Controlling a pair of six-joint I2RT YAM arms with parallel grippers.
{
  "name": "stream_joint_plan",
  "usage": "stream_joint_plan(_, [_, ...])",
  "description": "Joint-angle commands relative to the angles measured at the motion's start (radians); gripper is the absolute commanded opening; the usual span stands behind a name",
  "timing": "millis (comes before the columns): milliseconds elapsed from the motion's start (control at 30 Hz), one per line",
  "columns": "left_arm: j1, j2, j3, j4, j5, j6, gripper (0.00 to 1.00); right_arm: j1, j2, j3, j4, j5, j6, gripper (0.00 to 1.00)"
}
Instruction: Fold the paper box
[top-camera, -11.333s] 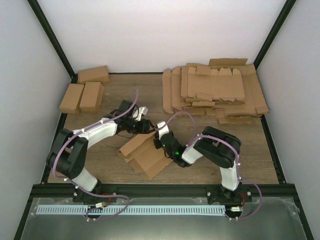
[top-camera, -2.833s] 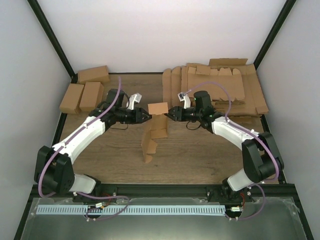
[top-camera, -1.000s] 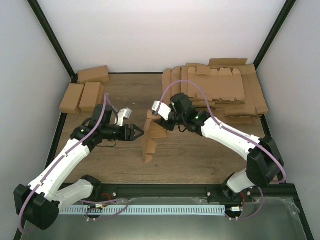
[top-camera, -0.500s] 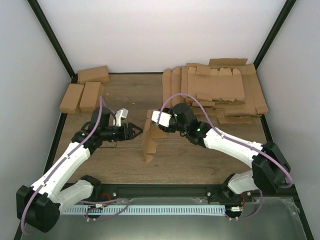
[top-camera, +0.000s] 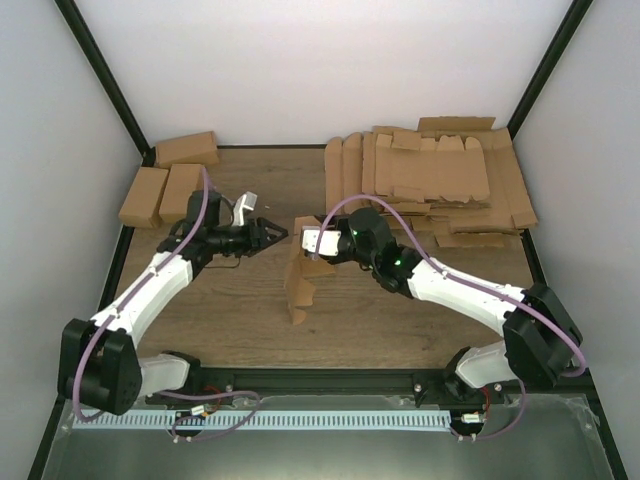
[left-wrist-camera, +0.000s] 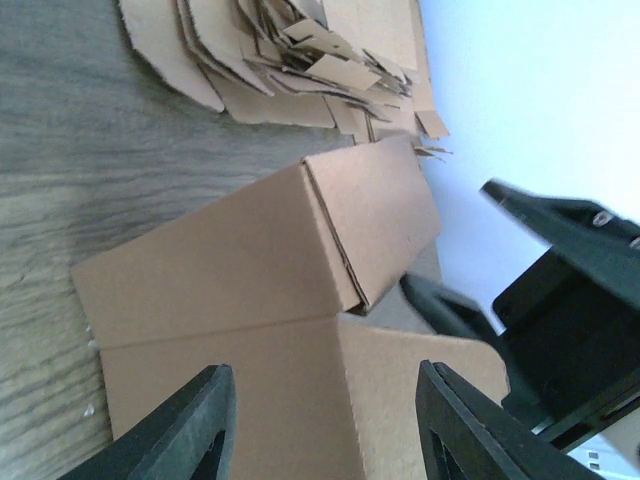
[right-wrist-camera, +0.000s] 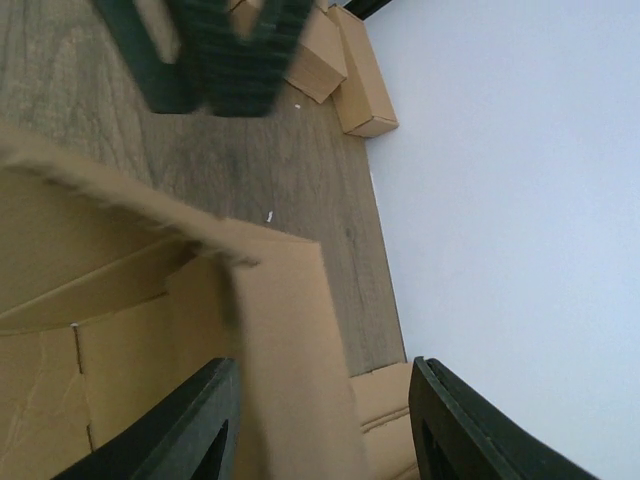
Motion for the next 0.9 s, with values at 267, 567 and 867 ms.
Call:
stream_joint_plan(267, [0.001,0.128,0.076,0.175,0.095,-0.056,0.53,0.001,-0.043,-0.029,0.005,-0.057,-0.007,0.52])
stream_joint_plan(567, [-0.035,0.202,0.099,0.246,0.110,-0.121,0.51,-0.008,0.033,-0.026,0.085,-0.019,-0.058,0.47])
stream_joint_plan(867, [-0.084,0.245,0.117,0.313,0.100,-0.176,0.45,-0.006,0.072,-0.014,0.125,-0.020,-0.076,0.31])
